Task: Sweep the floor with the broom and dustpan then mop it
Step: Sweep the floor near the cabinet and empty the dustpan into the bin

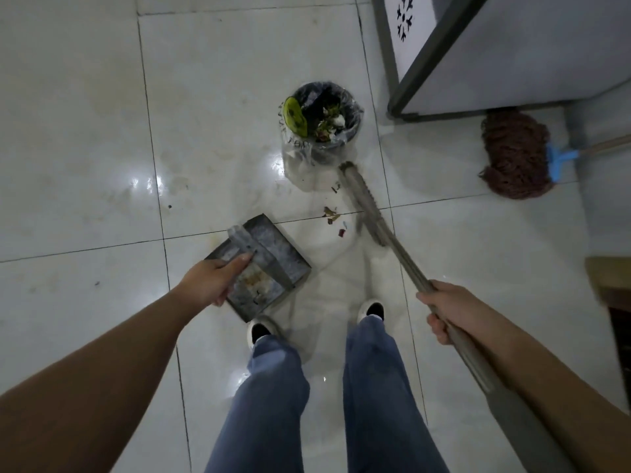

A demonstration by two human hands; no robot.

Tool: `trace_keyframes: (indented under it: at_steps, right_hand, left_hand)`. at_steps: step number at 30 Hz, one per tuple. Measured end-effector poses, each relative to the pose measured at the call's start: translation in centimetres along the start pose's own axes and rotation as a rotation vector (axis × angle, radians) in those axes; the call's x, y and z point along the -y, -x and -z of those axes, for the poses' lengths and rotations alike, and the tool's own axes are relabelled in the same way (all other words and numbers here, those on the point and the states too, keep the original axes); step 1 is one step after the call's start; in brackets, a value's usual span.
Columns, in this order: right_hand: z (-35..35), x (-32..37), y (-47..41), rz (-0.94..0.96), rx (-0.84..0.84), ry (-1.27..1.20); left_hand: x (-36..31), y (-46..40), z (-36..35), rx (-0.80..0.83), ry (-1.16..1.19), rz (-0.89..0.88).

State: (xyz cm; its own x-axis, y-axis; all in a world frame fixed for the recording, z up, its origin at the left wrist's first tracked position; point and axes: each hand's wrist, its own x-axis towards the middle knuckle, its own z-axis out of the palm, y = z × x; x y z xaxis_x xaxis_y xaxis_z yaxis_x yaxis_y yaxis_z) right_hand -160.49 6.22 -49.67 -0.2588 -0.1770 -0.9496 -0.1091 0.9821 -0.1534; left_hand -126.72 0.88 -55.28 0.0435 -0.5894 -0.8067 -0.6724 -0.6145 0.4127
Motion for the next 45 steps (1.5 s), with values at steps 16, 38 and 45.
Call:
trace_keyframes:
  at_steps: [16, 38, 45]
  right_hand:
    - [-1.7, 2.5, -8.7, -0.228, 0.089, -0.592]
    - [-2.2, 0.2, -6.5, -0.169, 0.094, 0.326]
    - [2.6, -3.0, -2.0, -0.108, 0.014, 0.179]
  left_hand:
    - [1.5, -3.0, -0.3, 0.067, -0.027, 0.041]
    - [-2.2, -3.2, -0.6, 0.062, -0.21, 0.081]
    - [-3.7, -3.1, -0.3, 0.039, -0.306, 0.075]
